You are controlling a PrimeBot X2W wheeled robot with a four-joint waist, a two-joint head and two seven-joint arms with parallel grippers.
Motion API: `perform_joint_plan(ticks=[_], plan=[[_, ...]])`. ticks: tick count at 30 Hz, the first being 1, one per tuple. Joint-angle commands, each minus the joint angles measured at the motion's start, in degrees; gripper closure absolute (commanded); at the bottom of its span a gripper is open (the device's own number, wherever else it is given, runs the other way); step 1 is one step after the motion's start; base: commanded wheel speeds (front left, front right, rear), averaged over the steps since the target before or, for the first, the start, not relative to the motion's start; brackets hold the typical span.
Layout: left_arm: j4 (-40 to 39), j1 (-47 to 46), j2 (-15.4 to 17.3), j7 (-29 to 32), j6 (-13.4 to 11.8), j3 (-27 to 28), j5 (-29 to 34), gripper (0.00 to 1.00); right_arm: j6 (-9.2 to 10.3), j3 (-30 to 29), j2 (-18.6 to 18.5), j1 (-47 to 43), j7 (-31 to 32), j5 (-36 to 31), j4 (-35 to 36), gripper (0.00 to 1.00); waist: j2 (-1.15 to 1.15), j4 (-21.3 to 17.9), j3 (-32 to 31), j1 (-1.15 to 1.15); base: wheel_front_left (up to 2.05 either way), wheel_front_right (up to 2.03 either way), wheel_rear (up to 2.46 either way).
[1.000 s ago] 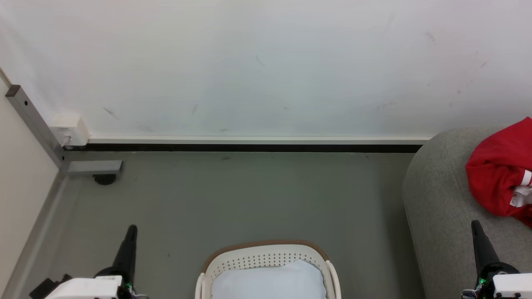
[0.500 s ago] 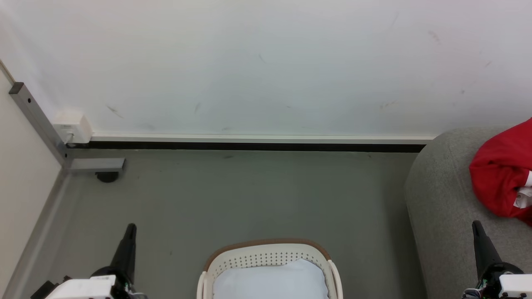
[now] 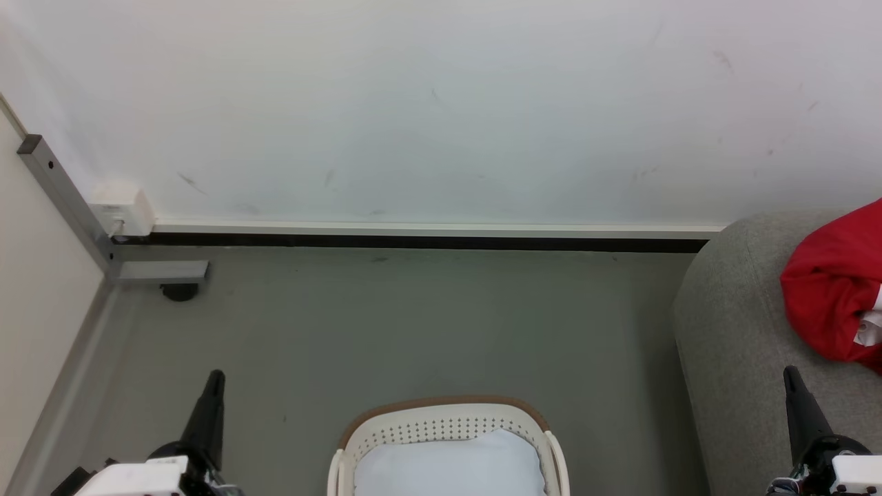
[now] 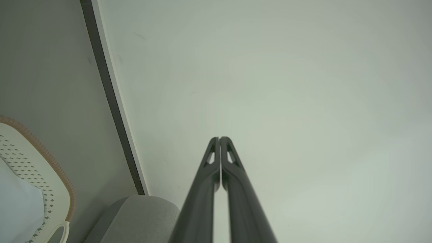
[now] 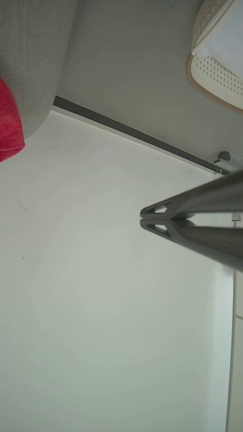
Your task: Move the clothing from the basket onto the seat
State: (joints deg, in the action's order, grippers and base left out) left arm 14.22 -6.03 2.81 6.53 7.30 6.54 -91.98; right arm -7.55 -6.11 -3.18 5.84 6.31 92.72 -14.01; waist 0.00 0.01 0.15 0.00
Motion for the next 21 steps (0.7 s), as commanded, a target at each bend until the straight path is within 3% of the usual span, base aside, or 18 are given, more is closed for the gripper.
perform_joint_plan(ticks=[1, 21], plan=[[-0.17, -0.49, 0.07, 0.27, 0.36, 0.20, -0.73, 1.00, 0.12, -0.25, 0.07, 0.75, 0.07, -0.03, -0.16, 1.00, 0.00, -0.01, 0.00, 0.00, 0.00, 0.00, 0.00], [-0.17, -0.48, 0.07, 0.26, 0.36, 0.18, -0.74, 1.00, 0.12, -0.35, 0.13, 0.77, 0.11, -0.18, -0.17, 1.00, 0.00, -0.01, 0.00, 0.00, 0.00, 0.00, 0.00]])
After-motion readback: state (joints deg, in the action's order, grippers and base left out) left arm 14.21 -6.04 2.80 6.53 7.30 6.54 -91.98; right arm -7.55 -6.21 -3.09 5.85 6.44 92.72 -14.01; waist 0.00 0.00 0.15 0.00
